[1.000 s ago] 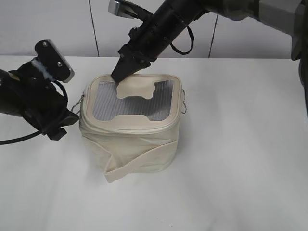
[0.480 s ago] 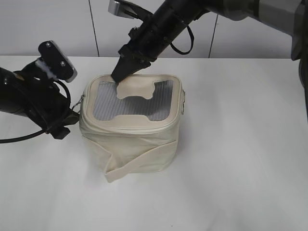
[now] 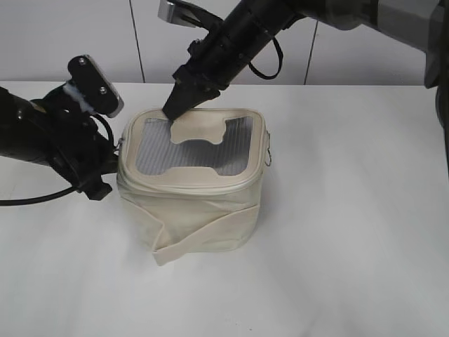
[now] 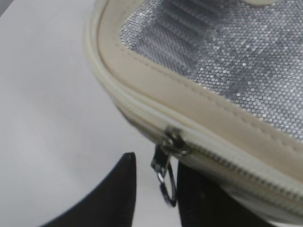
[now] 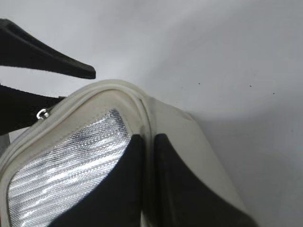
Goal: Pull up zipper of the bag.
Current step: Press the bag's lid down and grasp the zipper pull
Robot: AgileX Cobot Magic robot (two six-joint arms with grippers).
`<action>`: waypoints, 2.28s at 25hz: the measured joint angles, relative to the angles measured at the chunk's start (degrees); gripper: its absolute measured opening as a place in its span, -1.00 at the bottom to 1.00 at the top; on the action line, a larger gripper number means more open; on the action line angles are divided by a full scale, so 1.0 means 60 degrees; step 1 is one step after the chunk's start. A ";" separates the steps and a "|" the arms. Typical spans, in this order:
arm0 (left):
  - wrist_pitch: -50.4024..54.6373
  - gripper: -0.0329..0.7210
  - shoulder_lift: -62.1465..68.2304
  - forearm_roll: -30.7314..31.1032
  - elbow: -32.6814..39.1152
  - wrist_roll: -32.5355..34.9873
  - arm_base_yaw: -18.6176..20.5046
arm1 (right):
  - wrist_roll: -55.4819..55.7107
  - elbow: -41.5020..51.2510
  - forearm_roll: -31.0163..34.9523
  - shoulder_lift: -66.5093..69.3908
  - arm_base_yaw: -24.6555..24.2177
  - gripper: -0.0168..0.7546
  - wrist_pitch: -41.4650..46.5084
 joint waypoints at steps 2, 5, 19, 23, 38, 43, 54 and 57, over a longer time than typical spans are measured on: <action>-0.0050 -0.48 0.0095 0.0000 0.0000 0.0033 -0.0088 | 0.0000 0.0000 -0.0017 0.0000 0.0000 -0.85 -0.0040; -0.0167 -0.88 0.0181 0.0000 0.0000 0.0054 -0.0141 | 0.0000 0.0000 -0.0041 0.0000 0.0000 -0.85 -0.0061; 0.1807 -0.93 -0.1007 0.0000 -0.0008 -0.0451 0.0664 | 0.0026 0.0000 -0.0095 0.0000 0.0000 -0.85 -0.0090; 0.2787 -0.93 -0.1678 -0.0008 -0.0032 -0.0481 0.0733 | 0.0178 0.0000 -0.0095 0.0000 0.0000 -0.85 -0.0090; 0.4619 -0.93 -0.2146 -0.0298 -0.0166 -0.0866 0.0463 | 0.0711 0.0000 0.0073 0.0000 0.0109 -0.85 0.0258; 0.5025 -0.93 -0.2634 0.0289 -0.0166 -0.1451 0.0454 | 0.0893 0.0000 0.0202 0.0000 0.0141 -0.85 0.0369; 0.4782 -0.93 -0.3363 0.0249 0.0638 -0.1868 0.0416 | 0.1696 0.0008 0.0280 0.0000 0.0264 -0.85 0.0417; 0.4729 -0.93 -0.3374 0.0180 0.0658 -0.1878 0.0416 | 0.1963 0.0008 0.0199 0.0000 0.0264 -0.85 0.0387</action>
